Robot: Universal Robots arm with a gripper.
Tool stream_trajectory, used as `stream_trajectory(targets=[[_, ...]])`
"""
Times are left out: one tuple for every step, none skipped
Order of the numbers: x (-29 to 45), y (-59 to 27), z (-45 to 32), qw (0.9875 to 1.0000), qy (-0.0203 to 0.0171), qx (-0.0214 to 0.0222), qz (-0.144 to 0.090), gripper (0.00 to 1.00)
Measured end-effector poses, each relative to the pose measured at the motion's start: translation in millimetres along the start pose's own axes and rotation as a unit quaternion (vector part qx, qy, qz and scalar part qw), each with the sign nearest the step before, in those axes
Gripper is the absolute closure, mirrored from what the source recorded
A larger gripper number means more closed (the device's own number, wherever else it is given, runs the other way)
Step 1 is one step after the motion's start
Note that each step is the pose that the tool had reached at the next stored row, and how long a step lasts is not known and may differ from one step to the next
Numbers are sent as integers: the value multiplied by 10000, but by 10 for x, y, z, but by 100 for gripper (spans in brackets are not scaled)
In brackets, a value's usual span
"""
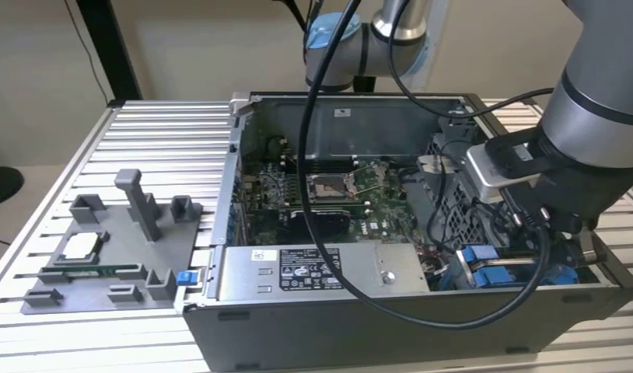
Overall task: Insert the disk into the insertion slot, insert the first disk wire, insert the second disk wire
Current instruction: 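Insert the second disk wire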
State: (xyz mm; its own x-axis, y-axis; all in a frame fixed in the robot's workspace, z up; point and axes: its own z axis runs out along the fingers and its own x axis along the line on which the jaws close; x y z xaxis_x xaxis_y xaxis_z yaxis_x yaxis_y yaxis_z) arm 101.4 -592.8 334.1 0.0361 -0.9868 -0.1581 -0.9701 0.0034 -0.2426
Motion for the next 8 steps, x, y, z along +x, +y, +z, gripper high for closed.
stream_trajectory(targets=[[1,1,2,10000,0,0,1,100],[1,1,5,10000,-1,1,3,100],[1,-1,7,10000,-2,1,3,100],[1,-5,7,10000,-1,1,3,100],[1,-9,9,10000,-2,1,4,100],[1,-12,10,10000,-2,1,4,100],[2,-12,10,10000,-2,1,5,100],[2,-12,11,10000,0,2,7,100]])
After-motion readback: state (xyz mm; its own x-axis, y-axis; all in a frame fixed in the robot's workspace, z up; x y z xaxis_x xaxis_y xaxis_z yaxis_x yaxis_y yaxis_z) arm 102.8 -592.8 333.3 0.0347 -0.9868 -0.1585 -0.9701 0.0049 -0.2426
